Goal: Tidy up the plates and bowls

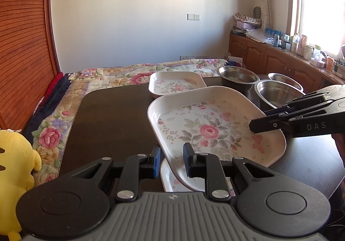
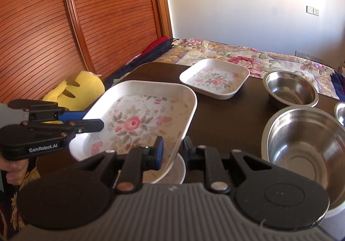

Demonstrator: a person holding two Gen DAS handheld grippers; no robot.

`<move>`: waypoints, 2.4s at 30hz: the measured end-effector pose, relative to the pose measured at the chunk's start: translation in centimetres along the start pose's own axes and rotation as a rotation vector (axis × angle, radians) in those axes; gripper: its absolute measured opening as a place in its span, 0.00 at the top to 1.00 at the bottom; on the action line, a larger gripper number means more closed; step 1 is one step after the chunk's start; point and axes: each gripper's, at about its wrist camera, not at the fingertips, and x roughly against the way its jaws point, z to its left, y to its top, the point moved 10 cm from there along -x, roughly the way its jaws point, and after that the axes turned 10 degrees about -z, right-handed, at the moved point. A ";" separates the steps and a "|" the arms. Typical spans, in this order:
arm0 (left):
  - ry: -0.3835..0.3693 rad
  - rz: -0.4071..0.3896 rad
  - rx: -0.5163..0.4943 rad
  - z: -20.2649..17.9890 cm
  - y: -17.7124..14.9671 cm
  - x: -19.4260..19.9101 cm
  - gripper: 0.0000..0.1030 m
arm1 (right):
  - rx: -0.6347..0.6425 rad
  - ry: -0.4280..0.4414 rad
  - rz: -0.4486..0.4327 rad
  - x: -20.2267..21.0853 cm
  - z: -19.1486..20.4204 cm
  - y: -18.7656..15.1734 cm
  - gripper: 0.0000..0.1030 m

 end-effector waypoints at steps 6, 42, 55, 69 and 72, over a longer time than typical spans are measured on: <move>-0.007 0.014 0.006 -0.8 -1.1 0.7 0.77 | -0.004 0.000 0.005 1.1 0.2 -1.3 0.79; 0.020 0.060 0.003 -1.0 -4.8 0.6 0.77 | 0.005 0.002 0.035 1.8 1.2 -4.2 0.79; 0.053 0.062 -0.039 -0.8 -5.3 0.3 0.77 | 0.010 -0.006 0.027 1.6 1.4 -4.4 0.78; 0.055 0.031 -0.025 -0.3 -4.3 0.7 0.71 | 0.016 -0.007 -0.007 2.2 1.4 -3.6 0.78; 0.059 0.025 -0.023 -0.2 -3.9 0.6 0.69 | 0.018 -0.008 -0.026 2.5 1.3 -3.0 0.78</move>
